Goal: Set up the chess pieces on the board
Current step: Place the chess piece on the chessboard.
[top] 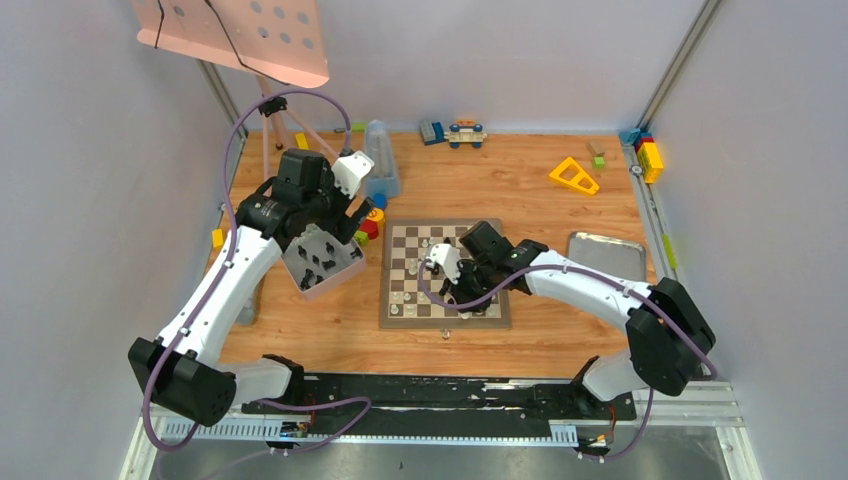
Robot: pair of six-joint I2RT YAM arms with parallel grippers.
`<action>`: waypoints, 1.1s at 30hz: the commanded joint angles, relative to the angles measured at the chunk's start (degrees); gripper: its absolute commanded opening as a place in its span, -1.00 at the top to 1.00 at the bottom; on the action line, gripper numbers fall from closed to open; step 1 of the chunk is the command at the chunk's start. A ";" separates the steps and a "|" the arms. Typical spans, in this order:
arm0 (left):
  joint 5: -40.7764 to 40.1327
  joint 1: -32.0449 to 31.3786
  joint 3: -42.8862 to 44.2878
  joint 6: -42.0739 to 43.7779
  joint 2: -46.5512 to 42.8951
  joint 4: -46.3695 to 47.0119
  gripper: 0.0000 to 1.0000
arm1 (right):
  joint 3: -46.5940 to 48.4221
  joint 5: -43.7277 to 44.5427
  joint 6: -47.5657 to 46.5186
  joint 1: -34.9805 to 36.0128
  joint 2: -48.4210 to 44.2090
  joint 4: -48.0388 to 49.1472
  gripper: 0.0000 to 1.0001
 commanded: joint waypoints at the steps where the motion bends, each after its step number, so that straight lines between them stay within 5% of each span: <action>1: 0.05 0.21 1.62 -0.26 -0.70 0.49 -1.00 | -0.07 0.94 -0.26 0.45 0.87 3.84 1.00; 11: 0.13 0.21 1.25 -0.03 -0.75 0.63 -1.00 | -0.49 2.33 -0.79 0.52 1.74 4.37 0.96; 25: -0.11 0.21 0.41 0.24 -1.09 0.86 -1.00 | -0.15 3.60 -0.57 0.78 -0.52 3.56 0.21; 33: -0.11 0.21 0.61 0.13 -1.44 0.54 -1.00 | 4.40 5.49 1.24 -0.37 -1.03 3.62 0.12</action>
